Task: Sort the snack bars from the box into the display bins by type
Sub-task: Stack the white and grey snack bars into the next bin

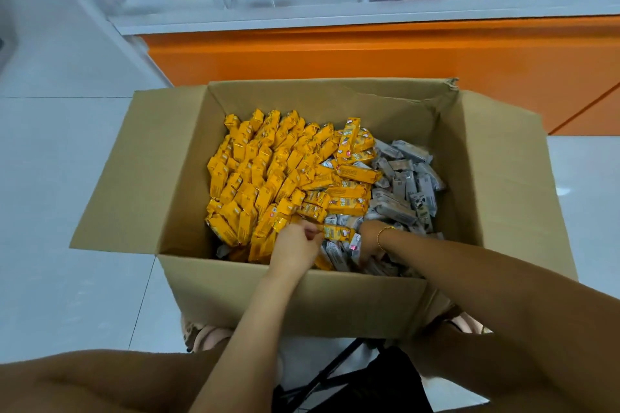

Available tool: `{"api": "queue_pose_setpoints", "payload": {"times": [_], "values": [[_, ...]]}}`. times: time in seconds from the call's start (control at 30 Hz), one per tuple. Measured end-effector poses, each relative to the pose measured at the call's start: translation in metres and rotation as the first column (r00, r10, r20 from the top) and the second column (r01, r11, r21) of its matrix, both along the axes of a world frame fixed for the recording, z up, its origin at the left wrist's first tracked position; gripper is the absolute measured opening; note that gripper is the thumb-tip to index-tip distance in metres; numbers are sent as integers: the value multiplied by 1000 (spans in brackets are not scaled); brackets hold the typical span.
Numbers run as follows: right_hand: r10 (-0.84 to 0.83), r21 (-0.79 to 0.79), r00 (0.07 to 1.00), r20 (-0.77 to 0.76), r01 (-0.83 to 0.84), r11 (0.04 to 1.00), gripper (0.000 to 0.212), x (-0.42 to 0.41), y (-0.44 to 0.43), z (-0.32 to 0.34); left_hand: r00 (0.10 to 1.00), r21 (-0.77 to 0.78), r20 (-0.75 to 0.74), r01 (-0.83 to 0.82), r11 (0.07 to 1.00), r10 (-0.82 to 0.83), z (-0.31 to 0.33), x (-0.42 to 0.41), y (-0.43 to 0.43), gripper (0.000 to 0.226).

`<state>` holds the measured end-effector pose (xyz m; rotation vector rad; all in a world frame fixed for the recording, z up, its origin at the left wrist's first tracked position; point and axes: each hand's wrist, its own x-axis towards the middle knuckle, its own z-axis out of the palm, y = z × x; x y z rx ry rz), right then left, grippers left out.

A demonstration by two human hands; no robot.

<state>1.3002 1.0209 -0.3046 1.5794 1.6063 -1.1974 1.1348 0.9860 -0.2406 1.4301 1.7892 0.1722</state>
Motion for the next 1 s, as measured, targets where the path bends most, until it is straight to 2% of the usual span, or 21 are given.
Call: {"api": "queue_pose_setpoints", "payload": {"times": [0.13, 0.17, 0.23, 0.33, 0.4, 0.53, 0.63, 0.7, 0.8, 0.83, 0.9, 1.0], "values": [[-205, -99, 955, -214, 187, 977, 93, 19, 15, 27, 986, 36, 152, -69, 997, 62, 11, -6, -4, 26], [-249, -126, 929, -275, 222, 967, 90, 25, 24, 38, 978, 30, 188, -98, 995, 90, 14, -8, -3, 27], [-297, -177, 851, -433, 243, 954, 55, 35, 45, 66, 951, -18, 273, -149, 989, 148, 22, -9, 2, 34], [-342, -186, 674, -655, 295, 937, 37, 29, 70, 127, 867, -73, 446, -209, 975, 220, 47, 2, 13, 43], [-293, -129, 580, -760, 306, 943, 34, 18, 82, 164, 818, -13, 528, -261, 965, 229, 70, 13, 22, 40], [-202, -56, 416, -887, 336, 940, 29, -4, 94, 215, 774, 194, 590, -413, 890, 231, 114, 15, 42, 42], [-303, -200, 181, -936, 438, 877, 19, -12, 107, 231, 742, 313, 643, -479, 821, 188, 144, 5, 53, 21], [-369, -306, 32, -929, 498, 811, 22, -14, 116, 236, 784, 417, 602, -472, 776, 153, 159, -7, 63, 9], [-378, -387, -128, -917, 516, 764, 36, -13, 128, 235, 835, 465, 527, -441, 768, 160, 167, -27, 87, 16], [-355, -377, -146, -923, 525, 763, 40, -12, 132, 233, 848, 474, 503, -429, 769, 164, 166, -34, 96, 16], [-291, -289, -92, -952, 573, 767, 44, -9, 141, 228, 870, 477, 470, -391, 787, 148, 164, -45, 115, 24], [-190, -42, 148, -971, 672, 739, 39, -9, 154, 222, 898, 501, 427, -334, 798, 108, 162, -56, 141, 31]]}}
